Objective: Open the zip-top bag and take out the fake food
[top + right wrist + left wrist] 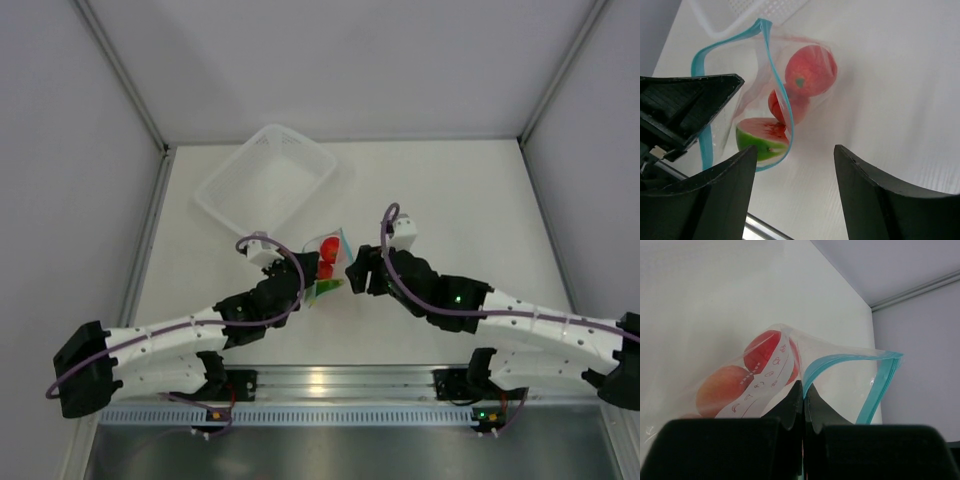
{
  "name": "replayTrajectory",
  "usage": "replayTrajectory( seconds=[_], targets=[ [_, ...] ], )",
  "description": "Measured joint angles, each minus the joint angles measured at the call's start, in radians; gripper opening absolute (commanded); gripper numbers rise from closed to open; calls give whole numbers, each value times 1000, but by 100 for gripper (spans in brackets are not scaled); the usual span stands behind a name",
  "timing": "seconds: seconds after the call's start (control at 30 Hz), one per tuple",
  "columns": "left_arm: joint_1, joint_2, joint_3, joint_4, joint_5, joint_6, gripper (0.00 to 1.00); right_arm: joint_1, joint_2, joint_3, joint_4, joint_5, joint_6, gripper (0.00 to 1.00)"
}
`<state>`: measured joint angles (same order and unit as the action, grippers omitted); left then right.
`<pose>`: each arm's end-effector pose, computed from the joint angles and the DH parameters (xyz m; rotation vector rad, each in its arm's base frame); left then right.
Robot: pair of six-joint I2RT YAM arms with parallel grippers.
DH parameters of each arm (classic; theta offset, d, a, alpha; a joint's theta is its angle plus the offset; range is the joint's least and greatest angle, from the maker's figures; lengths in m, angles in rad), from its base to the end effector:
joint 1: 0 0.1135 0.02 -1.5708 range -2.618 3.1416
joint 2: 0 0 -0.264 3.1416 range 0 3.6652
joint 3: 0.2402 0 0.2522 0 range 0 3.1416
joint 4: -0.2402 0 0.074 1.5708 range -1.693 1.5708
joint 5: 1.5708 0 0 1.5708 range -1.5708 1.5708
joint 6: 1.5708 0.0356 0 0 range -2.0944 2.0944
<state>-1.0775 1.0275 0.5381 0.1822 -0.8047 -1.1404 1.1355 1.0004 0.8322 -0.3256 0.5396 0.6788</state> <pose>0.1277 -0.1834 0.2474 -0.6088 1.7581 -0.8270 0.1098 0.1927 0.3043 -0.1318 2.0375 0.6048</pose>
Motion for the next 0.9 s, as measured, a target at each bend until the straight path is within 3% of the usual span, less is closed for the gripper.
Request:
replayTrajectory(
  seconds=[0.17, 0.3, 0.33, 0.4, 0.43, 0.9],
  targets=[
    [-6, 1, -1, 0, -13, -42, 0, -22, 138, 32, 43, -67, 6, 51],
    [-8, 6, -6, 0, -21, -67, 0, -38, 208, 34, 79, -92, 18, 25],
    [-9, 7, -8, 0, -25, -70, 0, -39, 220, 34, 85, -92, 21, 14],
    [-9, 10, -14, 0, -31, -73, 0, -43, 245, 34, 94, -93, 21, 10],
    [-10, 10, -19, 0, -36, -73, 0, -46, 251, 34, 93, -90, 21, 3],
    [-26, -74, -86, -57, -103, -124, 0, -135, 115, -98, 75, -78, 13, 0]
  ],
)
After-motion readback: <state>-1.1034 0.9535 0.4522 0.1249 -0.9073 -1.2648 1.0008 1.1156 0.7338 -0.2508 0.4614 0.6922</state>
